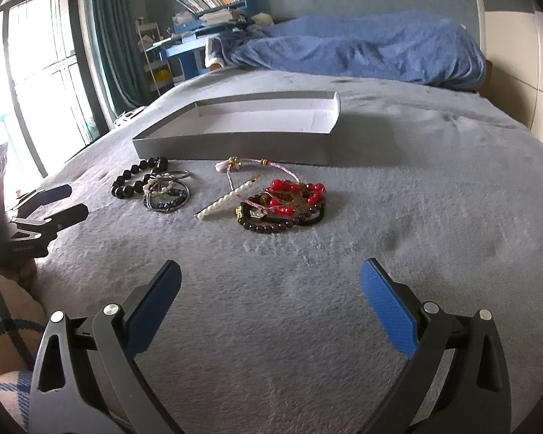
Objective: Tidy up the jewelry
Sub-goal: 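Grasp the white pearl hairpin with the left tool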
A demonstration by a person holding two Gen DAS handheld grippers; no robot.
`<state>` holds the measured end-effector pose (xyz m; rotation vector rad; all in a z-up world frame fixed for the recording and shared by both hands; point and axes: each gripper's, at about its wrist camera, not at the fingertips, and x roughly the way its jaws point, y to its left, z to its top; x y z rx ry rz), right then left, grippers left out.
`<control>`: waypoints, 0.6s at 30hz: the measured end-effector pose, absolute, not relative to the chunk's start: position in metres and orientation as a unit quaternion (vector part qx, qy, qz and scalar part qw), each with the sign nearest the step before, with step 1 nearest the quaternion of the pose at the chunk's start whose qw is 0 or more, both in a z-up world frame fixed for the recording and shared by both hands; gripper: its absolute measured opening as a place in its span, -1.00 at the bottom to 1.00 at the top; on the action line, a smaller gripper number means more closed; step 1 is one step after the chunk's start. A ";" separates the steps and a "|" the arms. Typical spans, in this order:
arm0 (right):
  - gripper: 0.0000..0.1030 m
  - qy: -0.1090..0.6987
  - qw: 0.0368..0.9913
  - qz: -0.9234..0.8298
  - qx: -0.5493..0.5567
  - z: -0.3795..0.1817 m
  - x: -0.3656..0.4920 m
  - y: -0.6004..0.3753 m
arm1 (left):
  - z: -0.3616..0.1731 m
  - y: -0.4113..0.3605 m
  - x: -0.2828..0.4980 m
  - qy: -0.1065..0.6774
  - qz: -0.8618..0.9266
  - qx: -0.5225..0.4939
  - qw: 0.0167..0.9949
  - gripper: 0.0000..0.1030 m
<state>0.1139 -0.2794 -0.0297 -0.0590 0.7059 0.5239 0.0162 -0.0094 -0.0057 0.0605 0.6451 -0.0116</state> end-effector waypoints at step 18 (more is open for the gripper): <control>0.57 0.357 0.905 0.228 -0.032 -0.021 0.139 -0.297 | 0.024 -0.087 0.083 0.362 -0.175 0.087 0.912 0.30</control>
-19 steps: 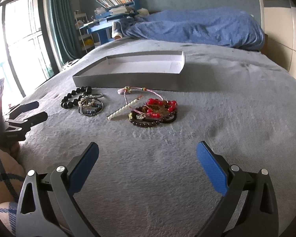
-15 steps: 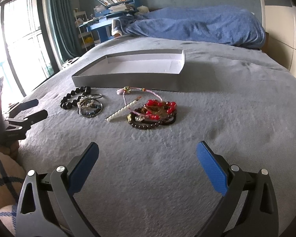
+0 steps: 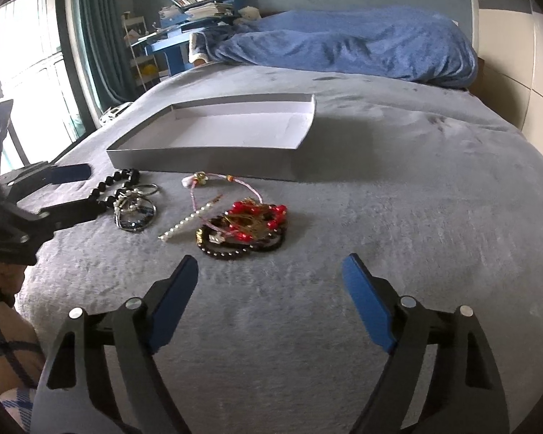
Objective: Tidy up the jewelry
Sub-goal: 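Grasp the white pearl hairpin with the left tool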
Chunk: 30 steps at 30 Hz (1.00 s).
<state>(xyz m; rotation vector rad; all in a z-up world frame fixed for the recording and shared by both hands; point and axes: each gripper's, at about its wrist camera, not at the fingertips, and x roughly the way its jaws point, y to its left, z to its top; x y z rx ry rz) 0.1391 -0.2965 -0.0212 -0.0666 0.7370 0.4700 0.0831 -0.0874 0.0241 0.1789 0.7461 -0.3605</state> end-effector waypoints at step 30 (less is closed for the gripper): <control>0.37 0.378 0.891 0.251 -0.004 -0.020 0.169 -0.286 | 0.019 -0.084 0.082 0.332 -0.172 0.056 0.926 -0.83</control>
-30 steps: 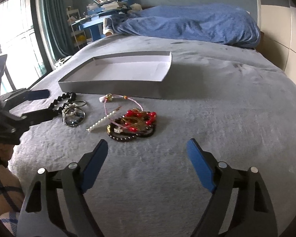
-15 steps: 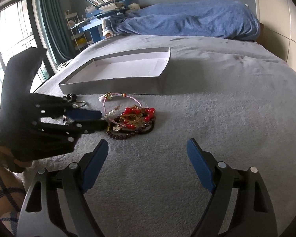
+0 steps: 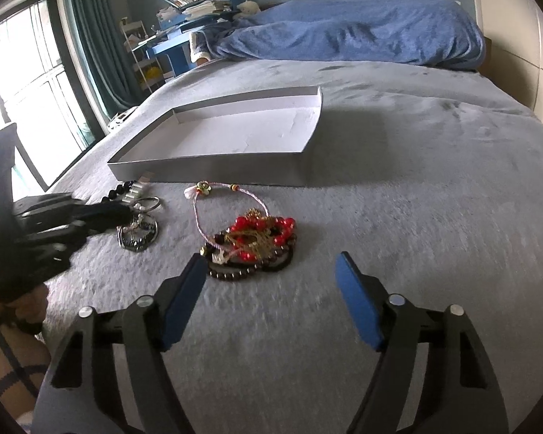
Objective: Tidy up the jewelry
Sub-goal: 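Grasp the white pearl hairpin with the left tool, then grasp the red-beaded gold earring with the right tool while the left tool lifts the hairpin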
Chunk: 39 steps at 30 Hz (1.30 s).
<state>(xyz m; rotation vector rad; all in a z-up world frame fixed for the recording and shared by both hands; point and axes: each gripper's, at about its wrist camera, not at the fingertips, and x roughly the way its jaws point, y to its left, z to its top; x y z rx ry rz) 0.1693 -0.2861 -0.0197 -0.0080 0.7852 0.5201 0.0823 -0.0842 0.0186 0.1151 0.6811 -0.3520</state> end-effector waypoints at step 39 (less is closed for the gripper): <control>-0.99 0.257 0.922 0.278 0.075 0.052 0.152 -0.292 | 0.004 -0.016 0.053 0.299 -0.109 -0.051 0.947 -0.83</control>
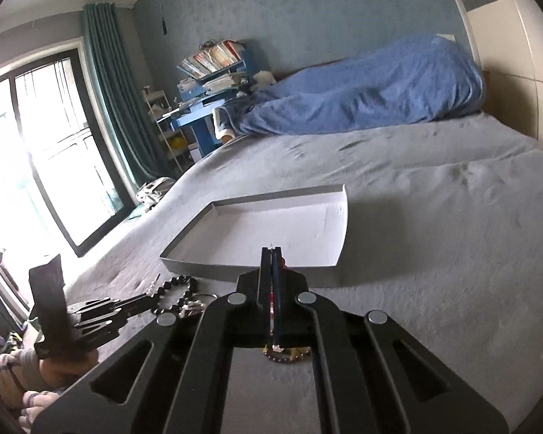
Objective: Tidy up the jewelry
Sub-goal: 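Grasp the red-beaded gold earring with the right tool while the left tool lifts the hairpin, then carry the hairpin and earring over the grey box and open both tools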
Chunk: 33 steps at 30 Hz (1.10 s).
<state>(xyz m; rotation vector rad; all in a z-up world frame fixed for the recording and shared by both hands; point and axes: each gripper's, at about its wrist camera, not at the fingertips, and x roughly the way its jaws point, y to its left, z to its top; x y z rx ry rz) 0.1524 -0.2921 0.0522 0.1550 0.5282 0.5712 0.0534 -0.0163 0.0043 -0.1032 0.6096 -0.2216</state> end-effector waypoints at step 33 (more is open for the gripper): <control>-0.99 0.262 0.926 0.266 0.052 0.095 0.227 -0.259 | 0.063 -0.007 0.130 0.299 -0.090 -0.065 0.948 -0.83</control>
